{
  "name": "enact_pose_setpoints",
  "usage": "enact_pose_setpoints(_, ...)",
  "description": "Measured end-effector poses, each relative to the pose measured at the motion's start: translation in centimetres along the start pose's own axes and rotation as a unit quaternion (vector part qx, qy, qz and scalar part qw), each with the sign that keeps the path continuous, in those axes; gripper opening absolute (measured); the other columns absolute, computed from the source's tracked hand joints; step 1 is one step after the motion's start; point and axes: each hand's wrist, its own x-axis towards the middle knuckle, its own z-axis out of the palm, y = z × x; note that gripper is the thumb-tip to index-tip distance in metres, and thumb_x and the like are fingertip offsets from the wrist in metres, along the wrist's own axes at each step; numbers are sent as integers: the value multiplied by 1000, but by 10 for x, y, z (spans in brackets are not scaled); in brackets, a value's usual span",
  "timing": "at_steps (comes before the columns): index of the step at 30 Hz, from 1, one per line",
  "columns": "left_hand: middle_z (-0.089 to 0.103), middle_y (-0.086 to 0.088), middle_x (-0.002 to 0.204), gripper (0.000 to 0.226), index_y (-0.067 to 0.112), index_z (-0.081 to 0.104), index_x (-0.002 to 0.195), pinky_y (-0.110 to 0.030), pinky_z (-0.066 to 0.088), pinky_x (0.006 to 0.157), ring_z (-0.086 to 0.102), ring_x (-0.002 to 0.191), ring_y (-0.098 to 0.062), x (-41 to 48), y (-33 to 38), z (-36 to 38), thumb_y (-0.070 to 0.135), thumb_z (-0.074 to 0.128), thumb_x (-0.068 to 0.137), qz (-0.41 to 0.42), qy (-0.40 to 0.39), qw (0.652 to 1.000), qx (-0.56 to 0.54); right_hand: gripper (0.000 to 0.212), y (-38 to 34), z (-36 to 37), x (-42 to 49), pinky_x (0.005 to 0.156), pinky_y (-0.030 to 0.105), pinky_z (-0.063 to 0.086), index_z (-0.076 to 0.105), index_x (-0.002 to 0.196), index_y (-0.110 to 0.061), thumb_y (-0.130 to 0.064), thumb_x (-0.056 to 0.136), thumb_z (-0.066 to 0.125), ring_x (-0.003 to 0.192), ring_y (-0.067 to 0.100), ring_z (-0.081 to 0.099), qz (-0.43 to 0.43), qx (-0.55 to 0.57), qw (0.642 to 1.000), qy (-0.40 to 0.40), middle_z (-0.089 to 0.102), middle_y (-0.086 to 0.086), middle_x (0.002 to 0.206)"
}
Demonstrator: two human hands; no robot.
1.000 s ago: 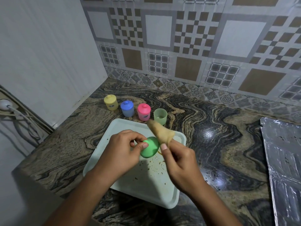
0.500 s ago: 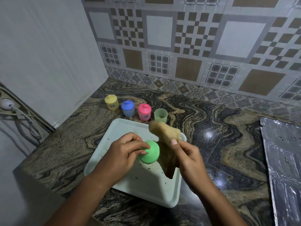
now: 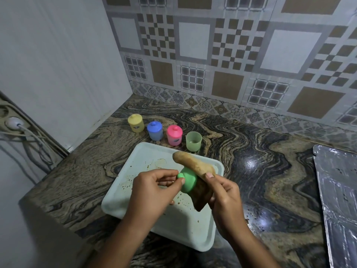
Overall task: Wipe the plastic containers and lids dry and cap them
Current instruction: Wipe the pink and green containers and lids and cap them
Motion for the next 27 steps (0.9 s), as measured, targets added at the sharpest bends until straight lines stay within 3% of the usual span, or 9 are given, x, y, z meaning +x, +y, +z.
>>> enact_pose_setpoints(4, 77, 4, 77, 19, 19, 80, 90, -33, 61, 55, 74, 74, -10, 1, 2, 5, 9, 85, 74, -25, 12, 999, -37, 46, 1, 4, -6, 46, 47, 35, 60, 59, -6, -25, 99, 50, 43, 41, 44, -39, -59, 998, -1, 48, 27, 50)
enact_pose_setpoints(9, 77, 7, 76, 19, 23, 81, 86, -40, 63, 71, 75, 73, -12, 1, 1, 9, 20, 90, 69, -25, 30, 999, -34, 41, 3, 2, -9, 47, 51, 34, 66, 65, -23, -28, 102, 49, 48, 42, 43, -68, -124, 990, 5, 47, 26, 54)
enact_pose_setpoints(11, 77, 11, 76, 19, 24, 81, 86, -36, 61, 77, 74, 76, -6, -2, 2, 9, 20, 90, 69, -1, 36, 999, -15, 43, 9, 0, -9, 46, 52, 37, 59, 64, -19, -37, 102, 50, 51, 40, 45, -91, -196, 976, 11, 48, 18, 55)
enact_pose_setpoints(13, 76, 15, 76, 18, 24, 81, 86, -26, 59, 79, 72, 78, 1, -4, 5, 9, 20, 90, 70, 25, 41, 999, 7, 41, 13, -1, -10, 47, 47, 39, 48, 63, -20, -34, 101, 51, 50, 26, 45, -137, -276, 951, 12, 47, 4, 56)
enact_pose_setpoints(15, 75, 18, 76, 18, 25, 80, 85, -20, 57, 78, 71, 79, 5, -5, 8, 8, 18, 89, 71, 52, 36, 998, 23, 37, 13, -2, -9, 47, 30, 35, 44, 65, -25, -19, 100, 55, 51, 8, 41, -190, -327, 926, 8, 43, -9, 60)
enact_pose_setpoints(19, 76, 18, 78, 20, 26, 81, 87, -26, 60, 73, 72, 75, 0, -8, 8, 5, 15, 88, 71, 112, 4, 992, 56, 31, 11, -5, 2, 57, 12, 25, 54, 70, -20, -7, 97, 56, 57, -3, 38, -233, -373, 898, -10, 36, -22, 67)
enact_pose_setpoints(21, 76, 15, 79, 23, 26, 82, 90, -31, 62, 68, 73, 74, -5, -10, 6, 1, 13, 88, 72, 152, -14, 985, 79, 32, 10, -8, 9, 57, 12, 26, 49, 69, -23, -11, 98, 56, 57, -5, 39, -226, -385, 895, -5, 36, -20, 65)
enact_pose_setpoints(25, 76, 14, 91, 27, 24, 82, 96, -26, 60, 72, 70, 80, 2, -2, 2, -16, 11, 87, 73, 237, -21, 960, 147, 39, -4, -23, 17, 52, 28, 29, 43, 63, -18, -29, 100, 49, 55, 6, 36, -204, -354, 911, 49, 38, -7, 60)
enact_pose_setpoints(27, 76, 13, 94, 27, 22, 81, 97, -25, 60, 71, 70, 81, 3, 4, 1, -22, 9, 86, 74, 255, -13, 954, 160, 39, -10, -25, 12, 53, 27, 31, 46, 65, -12, -26, 101, 50, 56, 8, 39, -225, -356, 906, 36, 41, -5, 62)
